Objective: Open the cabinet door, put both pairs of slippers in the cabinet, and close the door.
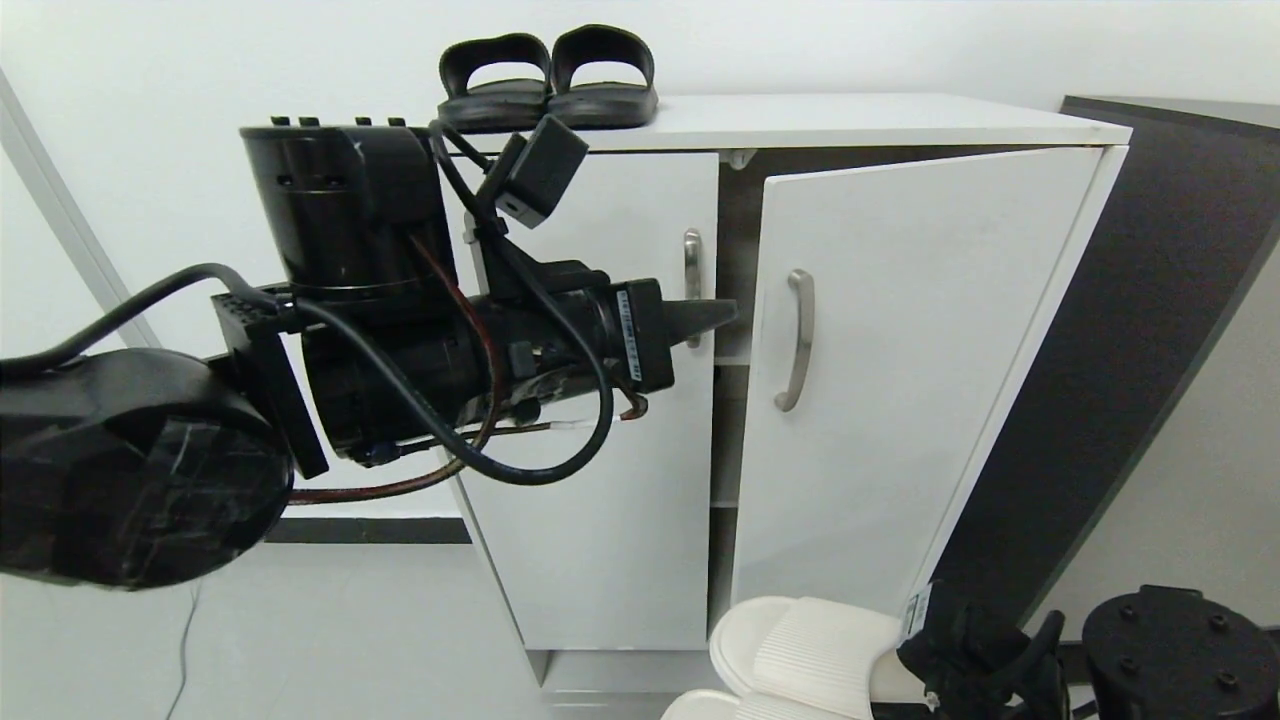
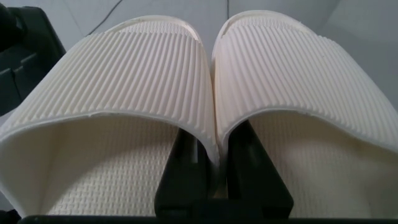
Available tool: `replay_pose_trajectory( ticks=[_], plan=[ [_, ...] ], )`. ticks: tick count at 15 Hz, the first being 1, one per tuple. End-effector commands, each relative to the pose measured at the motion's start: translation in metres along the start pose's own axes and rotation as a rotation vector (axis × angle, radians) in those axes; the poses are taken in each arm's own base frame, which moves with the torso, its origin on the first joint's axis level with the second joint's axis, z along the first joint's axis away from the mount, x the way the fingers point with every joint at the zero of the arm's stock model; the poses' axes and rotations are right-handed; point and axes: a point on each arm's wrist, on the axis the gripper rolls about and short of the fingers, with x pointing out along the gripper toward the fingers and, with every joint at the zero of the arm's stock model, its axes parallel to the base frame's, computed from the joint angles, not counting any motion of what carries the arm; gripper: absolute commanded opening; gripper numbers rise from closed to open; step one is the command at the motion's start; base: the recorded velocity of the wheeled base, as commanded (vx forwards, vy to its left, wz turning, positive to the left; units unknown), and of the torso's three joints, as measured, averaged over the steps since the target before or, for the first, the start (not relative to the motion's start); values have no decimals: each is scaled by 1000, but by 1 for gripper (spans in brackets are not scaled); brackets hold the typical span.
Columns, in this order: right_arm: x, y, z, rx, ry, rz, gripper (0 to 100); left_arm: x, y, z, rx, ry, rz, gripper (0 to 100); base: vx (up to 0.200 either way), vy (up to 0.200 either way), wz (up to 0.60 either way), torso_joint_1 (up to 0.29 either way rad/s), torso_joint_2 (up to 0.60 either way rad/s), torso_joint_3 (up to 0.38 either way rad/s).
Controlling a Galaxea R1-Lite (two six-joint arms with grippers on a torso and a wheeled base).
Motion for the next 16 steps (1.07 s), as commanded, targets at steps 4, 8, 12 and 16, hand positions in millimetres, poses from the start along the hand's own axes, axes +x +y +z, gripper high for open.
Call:
replay_pose_trajectory(
  ticks=[4,8,12,16],
  plan=[
    [-1,10,-3,-17,10,45,0,43,34,-5,5,-41,26,0,0,0,0,0,0,0],
    [-1,12,-5,-22,20,54,0,62,38,-9,5,-36,15,0,0,0,0,0,0,0],
    [0,17,-12,-29,51,73,0,63,31,-11,-15,-36,2,0,-150,0,0,2,3,-1],
    [-1,22,-18,-40,75,96,0,59,-19,-19,-67,-4,-125,0,-200,0,0,1,2,0]
  ],
)
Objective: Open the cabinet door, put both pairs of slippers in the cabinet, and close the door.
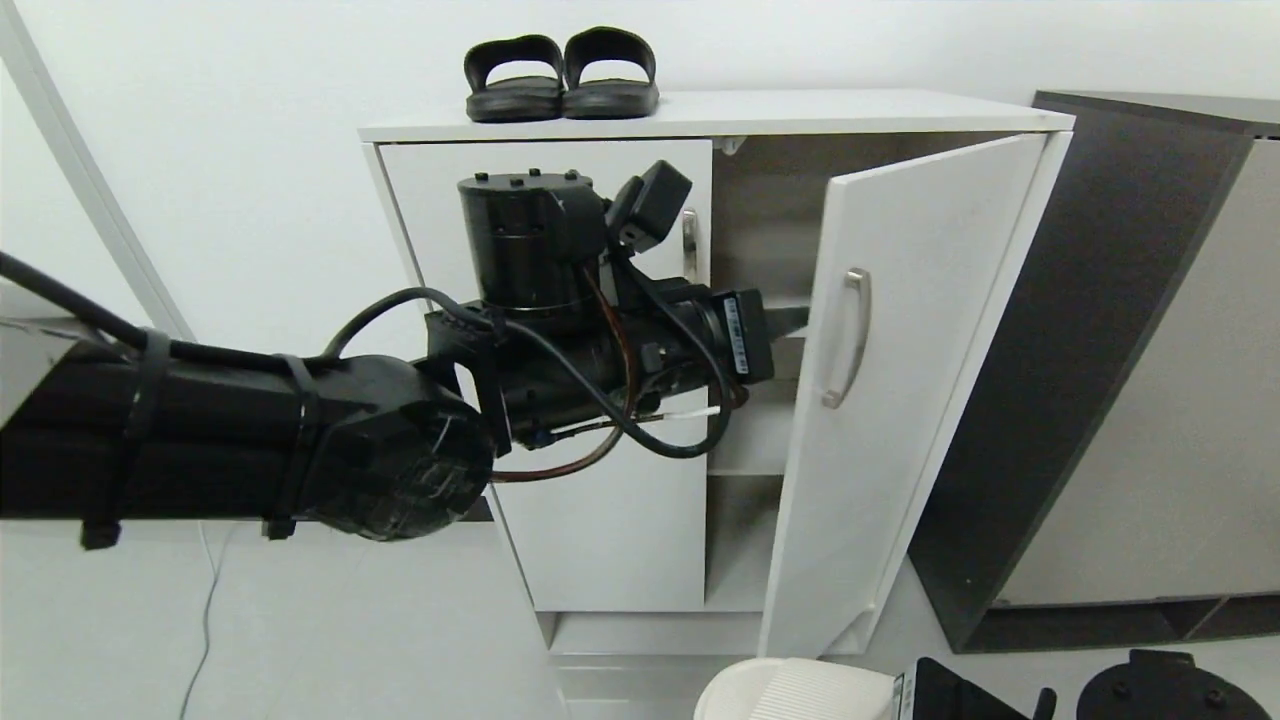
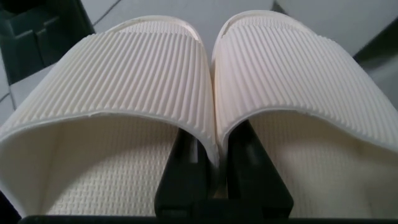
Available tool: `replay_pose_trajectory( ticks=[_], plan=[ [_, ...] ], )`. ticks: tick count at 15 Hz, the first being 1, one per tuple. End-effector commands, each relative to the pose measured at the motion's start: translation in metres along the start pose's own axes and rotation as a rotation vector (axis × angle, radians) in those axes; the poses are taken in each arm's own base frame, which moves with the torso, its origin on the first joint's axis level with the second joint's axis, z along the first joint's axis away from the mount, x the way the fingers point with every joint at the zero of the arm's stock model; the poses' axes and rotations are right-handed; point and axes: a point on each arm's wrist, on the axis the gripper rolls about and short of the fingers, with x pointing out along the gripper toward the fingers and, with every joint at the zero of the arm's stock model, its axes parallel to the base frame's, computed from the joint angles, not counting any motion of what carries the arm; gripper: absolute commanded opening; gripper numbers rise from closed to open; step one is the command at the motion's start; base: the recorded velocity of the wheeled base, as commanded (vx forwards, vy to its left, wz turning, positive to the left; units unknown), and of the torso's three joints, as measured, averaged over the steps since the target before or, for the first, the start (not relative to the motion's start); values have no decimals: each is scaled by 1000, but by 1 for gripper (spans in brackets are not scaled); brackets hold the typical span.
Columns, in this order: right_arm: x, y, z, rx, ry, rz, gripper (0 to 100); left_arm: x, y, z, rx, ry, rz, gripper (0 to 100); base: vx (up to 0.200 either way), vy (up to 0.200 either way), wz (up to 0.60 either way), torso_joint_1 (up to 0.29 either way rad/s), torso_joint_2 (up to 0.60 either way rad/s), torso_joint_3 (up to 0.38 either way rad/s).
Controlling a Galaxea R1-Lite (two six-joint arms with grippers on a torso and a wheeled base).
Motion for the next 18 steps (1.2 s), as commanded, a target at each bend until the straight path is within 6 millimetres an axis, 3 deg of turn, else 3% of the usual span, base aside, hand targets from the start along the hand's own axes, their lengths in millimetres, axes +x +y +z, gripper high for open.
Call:
replay_pose_trajectory(
  ticks=[1,3,6,8,11,12,15,17,18],
  plan=[
    [1,2,-2,-4,10,10,0,-4,-31,-5,7,5,-80,0,-200,0,0,2,-2,2],
    [1,3,-3,-5,13,11,0,-3,-40,-10,21,-11,-120,0,-100,0,0,-1,1,4],
    [1,2,-2,2,9,9,0,-10,-29,-8,27,-29,-84,0,0,0,0,0,0,0],
    [6,-1,4,10,-12,-19,0,-33,-22,1,48,-51,-40,0,0,0,0,0,0,0],
    [24,-22,16,56,-32,-218,0,-79,-20,20,117,-113,29,0,0,0,0,0,0,0],
    [44,-44,24,107,-39,-410,0,-115,-21,27,148,-152,106,0,0,0,0,0,0,0],
    [80,-77,34,212,-111,-696,0,-191,-34,24,155,-207,283,0,0,0,0,0,0,0],
    [90,-93,39,242,-151,-809,0,-237,-49,17,169,-244,407,0,0,0,0,0,0,0],
    [92,-102,41,254,-166,-879,0,-273,-68,10,203,-269,514,0,0,0,0,0,0,0]
  ],
)
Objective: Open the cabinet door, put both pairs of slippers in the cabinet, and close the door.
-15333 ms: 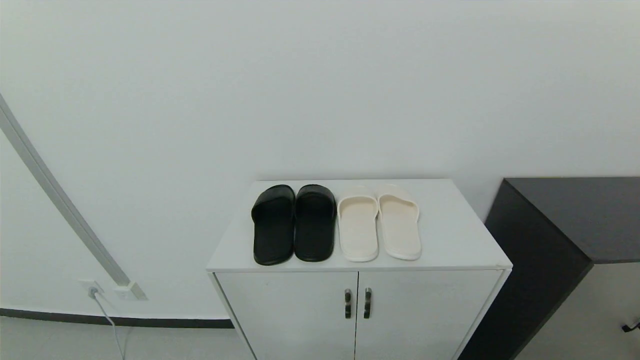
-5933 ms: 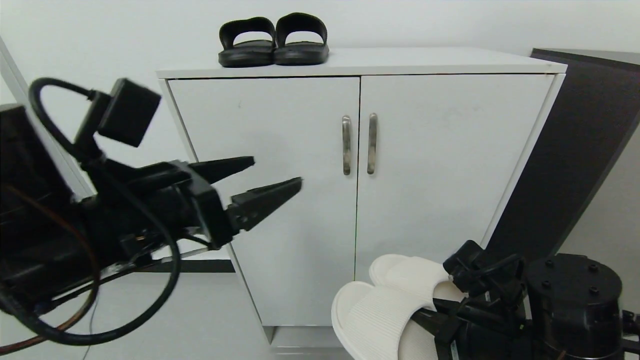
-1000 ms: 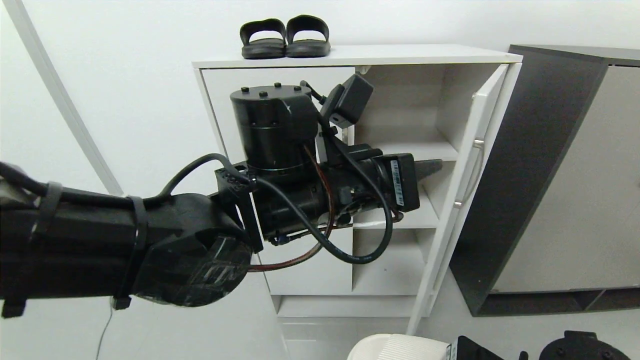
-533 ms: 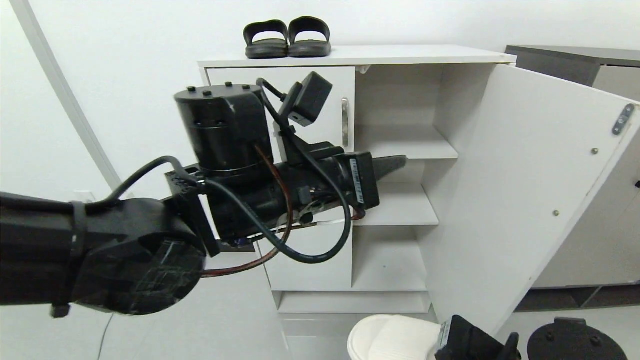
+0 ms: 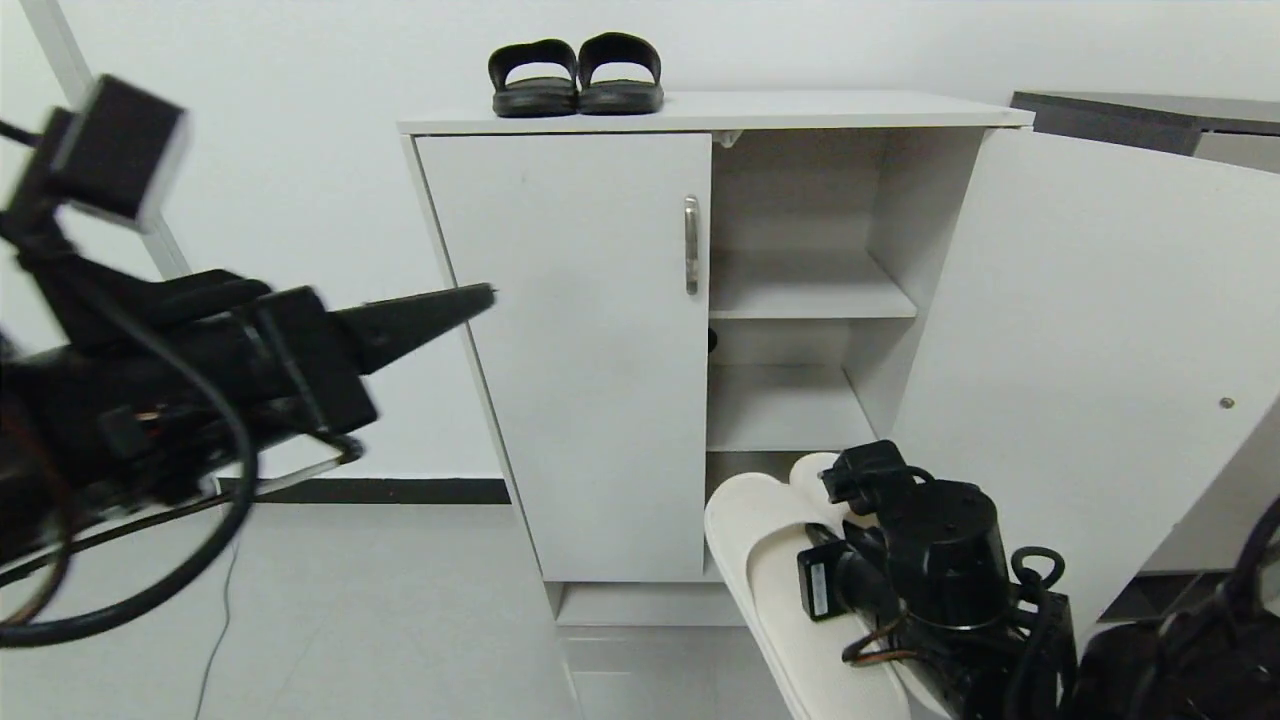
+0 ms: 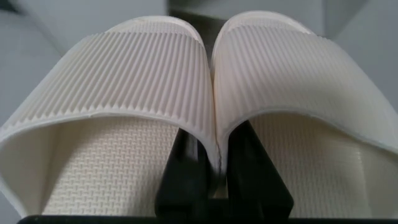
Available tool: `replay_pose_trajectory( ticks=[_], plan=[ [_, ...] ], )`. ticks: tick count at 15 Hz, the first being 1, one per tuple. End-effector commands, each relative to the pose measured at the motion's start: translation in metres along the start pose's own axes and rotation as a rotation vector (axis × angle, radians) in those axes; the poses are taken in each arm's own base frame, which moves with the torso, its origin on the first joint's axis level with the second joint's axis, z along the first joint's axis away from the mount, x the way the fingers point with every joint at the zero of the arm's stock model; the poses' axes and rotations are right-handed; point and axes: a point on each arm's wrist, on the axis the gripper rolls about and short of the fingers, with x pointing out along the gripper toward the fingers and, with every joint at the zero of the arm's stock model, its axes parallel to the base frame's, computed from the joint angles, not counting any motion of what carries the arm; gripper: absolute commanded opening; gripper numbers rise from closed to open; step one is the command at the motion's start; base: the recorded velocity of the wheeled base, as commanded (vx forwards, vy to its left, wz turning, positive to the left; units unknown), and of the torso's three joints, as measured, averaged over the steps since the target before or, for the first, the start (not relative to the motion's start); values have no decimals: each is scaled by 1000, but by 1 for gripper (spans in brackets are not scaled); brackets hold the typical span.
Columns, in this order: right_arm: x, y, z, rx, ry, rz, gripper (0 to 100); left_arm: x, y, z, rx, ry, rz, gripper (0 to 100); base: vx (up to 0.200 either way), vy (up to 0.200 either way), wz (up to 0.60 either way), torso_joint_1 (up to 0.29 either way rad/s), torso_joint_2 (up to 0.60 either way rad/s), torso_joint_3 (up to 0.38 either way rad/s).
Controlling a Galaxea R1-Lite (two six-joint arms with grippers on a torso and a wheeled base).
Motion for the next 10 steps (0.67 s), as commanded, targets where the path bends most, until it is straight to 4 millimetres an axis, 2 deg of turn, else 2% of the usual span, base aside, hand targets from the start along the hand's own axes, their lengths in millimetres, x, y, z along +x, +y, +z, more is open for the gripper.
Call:
replay_pose_trajectory(
  ticks=[1,3,4,5,6,9,10],
  plan=[
    [24,-2,-5,7,5,-79,0,-116,-13,4,97,-117,269,0,0,0,0,0,0,0],
    [29,-8,5,34,-29,-145,0,-173,-26,-17,178,-106,491,0,0,0,0,0,0,0],
    [31,-11,9,46,-44,-178,0,-190,-31,-27,201,-109,554,0,0,0,0,0,0,0],
    [34,-16,12,54,-53,-205,0,-208,-33,-45,214,-108,663,0,0,0,0,0,0,0],
    [35,-16,11,51,-50,-208,0,-216,-33,-64,214,-113,781,0,0,0,0,0,0,0],
    [34,-18,12,53,-52,-211,0,-226,-25,-136,214,-110,931,0,0,0,0,0,0,0],
    [33,-18,12,53,-53,-211,0,-227,-21,-153,214,-106,948,0,0,0,0,0,0,0]
  ],
)
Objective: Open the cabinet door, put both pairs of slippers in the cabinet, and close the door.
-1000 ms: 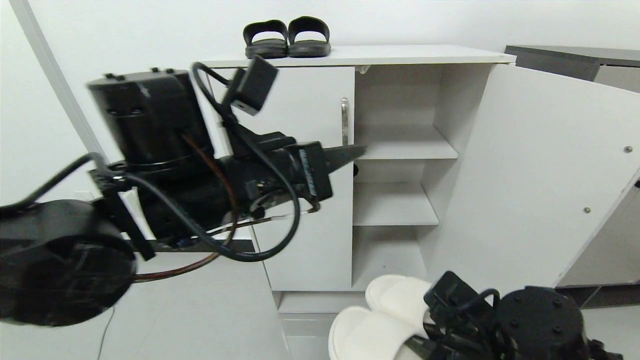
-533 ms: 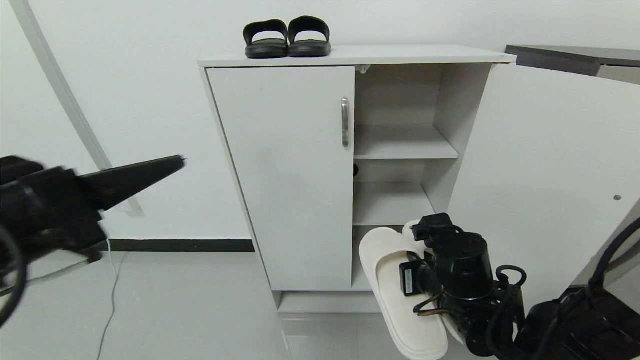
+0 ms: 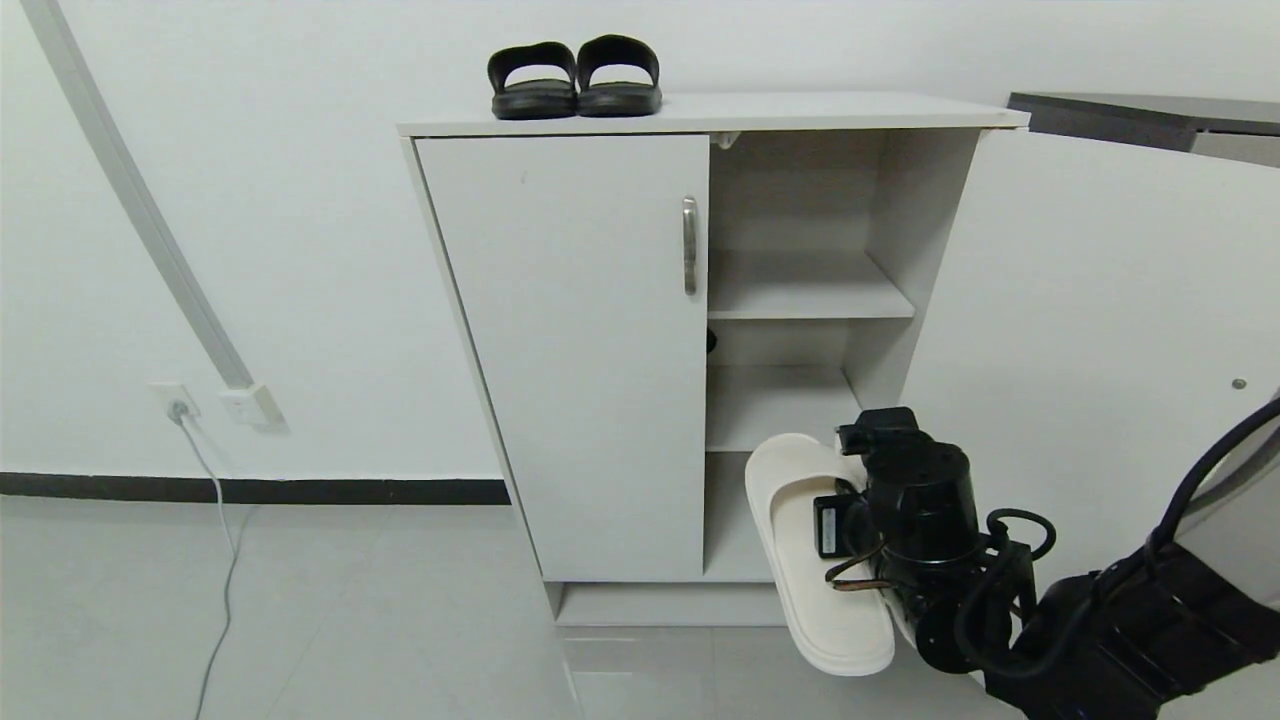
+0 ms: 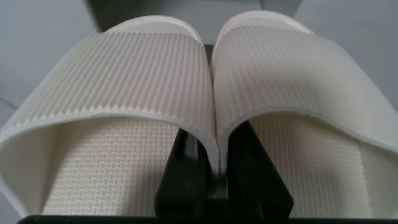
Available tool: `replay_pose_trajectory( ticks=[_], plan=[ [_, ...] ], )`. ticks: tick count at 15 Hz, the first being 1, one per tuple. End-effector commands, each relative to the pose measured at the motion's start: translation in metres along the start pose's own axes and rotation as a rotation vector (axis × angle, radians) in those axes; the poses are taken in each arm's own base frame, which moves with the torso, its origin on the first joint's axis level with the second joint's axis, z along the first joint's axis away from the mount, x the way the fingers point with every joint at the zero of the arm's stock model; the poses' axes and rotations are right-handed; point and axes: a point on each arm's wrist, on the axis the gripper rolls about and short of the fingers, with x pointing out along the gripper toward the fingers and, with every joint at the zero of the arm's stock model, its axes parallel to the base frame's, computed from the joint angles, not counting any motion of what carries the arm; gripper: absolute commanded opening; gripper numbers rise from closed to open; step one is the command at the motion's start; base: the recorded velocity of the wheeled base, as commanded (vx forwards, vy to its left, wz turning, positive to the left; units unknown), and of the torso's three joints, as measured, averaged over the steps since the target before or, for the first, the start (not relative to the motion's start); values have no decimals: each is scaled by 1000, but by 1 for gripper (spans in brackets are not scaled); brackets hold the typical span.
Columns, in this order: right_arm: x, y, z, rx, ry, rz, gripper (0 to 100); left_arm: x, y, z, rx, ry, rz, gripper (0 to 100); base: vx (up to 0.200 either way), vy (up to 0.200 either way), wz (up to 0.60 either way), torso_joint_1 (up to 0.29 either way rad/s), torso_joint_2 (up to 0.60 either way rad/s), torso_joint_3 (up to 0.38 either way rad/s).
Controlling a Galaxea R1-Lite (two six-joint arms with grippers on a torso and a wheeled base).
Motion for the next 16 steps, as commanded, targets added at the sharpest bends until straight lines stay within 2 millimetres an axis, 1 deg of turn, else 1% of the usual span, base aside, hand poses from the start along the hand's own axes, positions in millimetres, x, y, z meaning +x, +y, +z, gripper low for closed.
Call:
replay_pose_trajectory(
  ticks=[1,4,6,8,10,13,16],
  plan=[
    [-2,-1,1,2,-1,2,0,-13,4,-60,0,-44,107,0,0,0,0,0,0,0],
    [-2,-1,0,-1,0,2,0,-3,3,-74,19,-64,82,0,0,0,0,0,0,0],
    [-2,-1,-1,-1,2,3,0,7,2,-91,60,-64,45,0,0,0,0,0,0,0],
    [-1,0,-2,-3,3,4,0,7,1,-92,64,-61,-32,0,0,0,0,0,0,0],
    [-1,1,-2,-4,5,11,0,7,-2,-96,102,-14,-179,0,0,0,0,0,0,0],
    [-1,4,0,1,-1,20,0,7,-3,-96,122,-24,-192,0,0,0,0,0,0,0],
    [1,10,-3,0,0,35,0,7,-3,-96,108,-19,-192,0,0,0,0,0,0,0]
  ],
)
